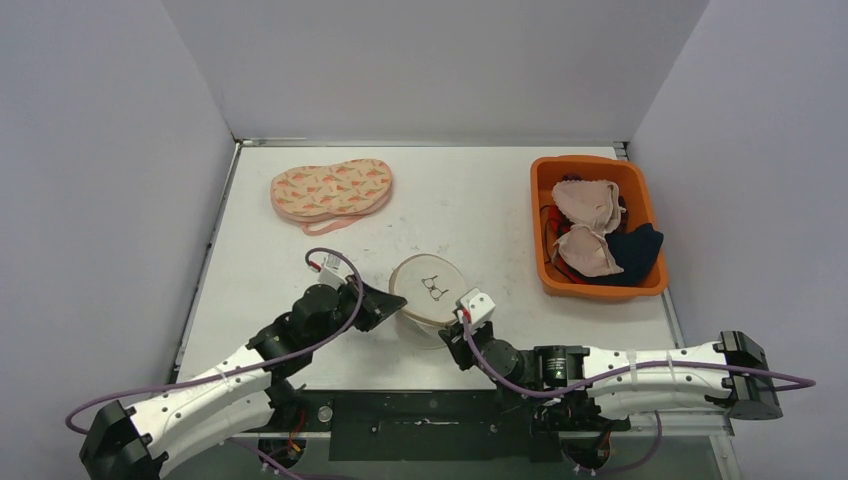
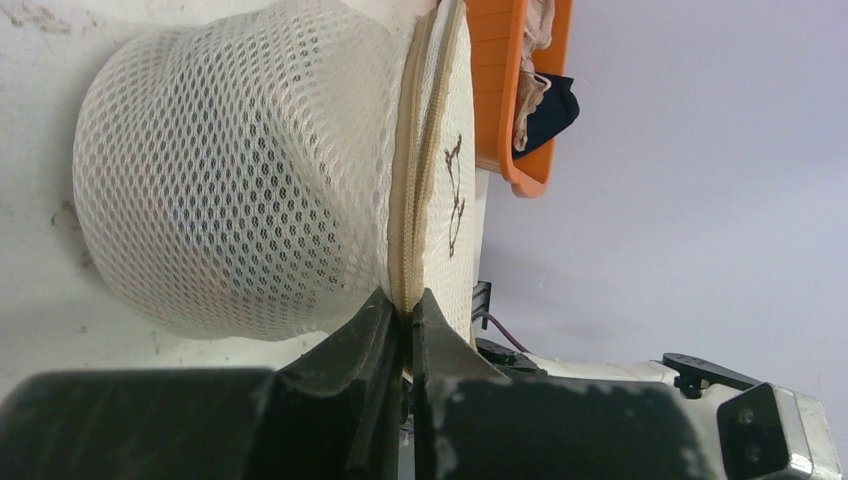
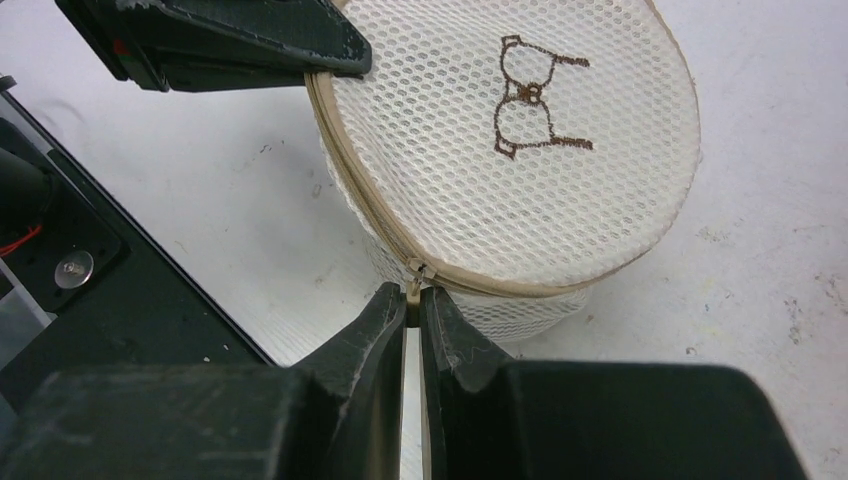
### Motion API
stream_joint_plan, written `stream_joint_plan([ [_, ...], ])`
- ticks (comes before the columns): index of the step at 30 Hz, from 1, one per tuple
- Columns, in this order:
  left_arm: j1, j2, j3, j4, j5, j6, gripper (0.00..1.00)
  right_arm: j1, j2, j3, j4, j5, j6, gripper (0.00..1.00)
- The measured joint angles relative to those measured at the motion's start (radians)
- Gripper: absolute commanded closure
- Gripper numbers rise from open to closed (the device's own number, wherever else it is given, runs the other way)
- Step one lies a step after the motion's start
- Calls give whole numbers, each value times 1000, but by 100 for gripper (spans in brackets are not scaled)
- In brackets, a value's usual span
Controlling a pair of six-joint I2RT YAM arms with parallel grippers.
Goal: Unzip the laundry bag and remove the bra
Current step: Unzip the laundry bag at the center of the board.
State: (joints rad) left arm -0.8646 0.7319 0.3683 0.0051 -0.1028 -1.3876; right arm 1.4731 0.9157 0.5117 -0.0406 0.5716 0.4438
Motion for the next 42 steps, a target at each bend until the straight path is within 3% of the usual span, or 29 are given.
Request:
stream_joint_plan([
  [4,110,39,-3,59,152,57,99,0,-18,-6,-15,5,13,95],
  [7,176,82,-3,92,249,100,93,0,-18,-9,-14,4,16,95],
  [8,190,102,0,100,277,116,88,0,-17,-10,-14,3,16,95],
  [11,207,151,18,105,322,156,52,0,-7,-10,-12,-4,17,95],
  [14,212,159,37,96,345,182,24,0,16,-10,0,-14,17,95],
  [17,212,104,55,19,342,195,12,0,35,-10,19,-29,15,95],
  [24,178,-259,65,-290,234,149,9,0,79,9,60,-70,-12,95],
  [28,101,-387,34,-352,167,65,10,0,126,40,91,-99,-34,95],
  [31,9,-363,8,-352,106,18,12,0,165,63,109,-117,-48,95],
  [35,-90,-207,10,-314,42,-11,23,0,207,82,120,-140,-66,95],
  [38,-112,-92,20,-281,-2,-29,37,0,219,88,122,-154,-70,95],
  [42,-114,-61,20,-232,-56,-66,54,-1,223,91,123,-166,-71,95],
])
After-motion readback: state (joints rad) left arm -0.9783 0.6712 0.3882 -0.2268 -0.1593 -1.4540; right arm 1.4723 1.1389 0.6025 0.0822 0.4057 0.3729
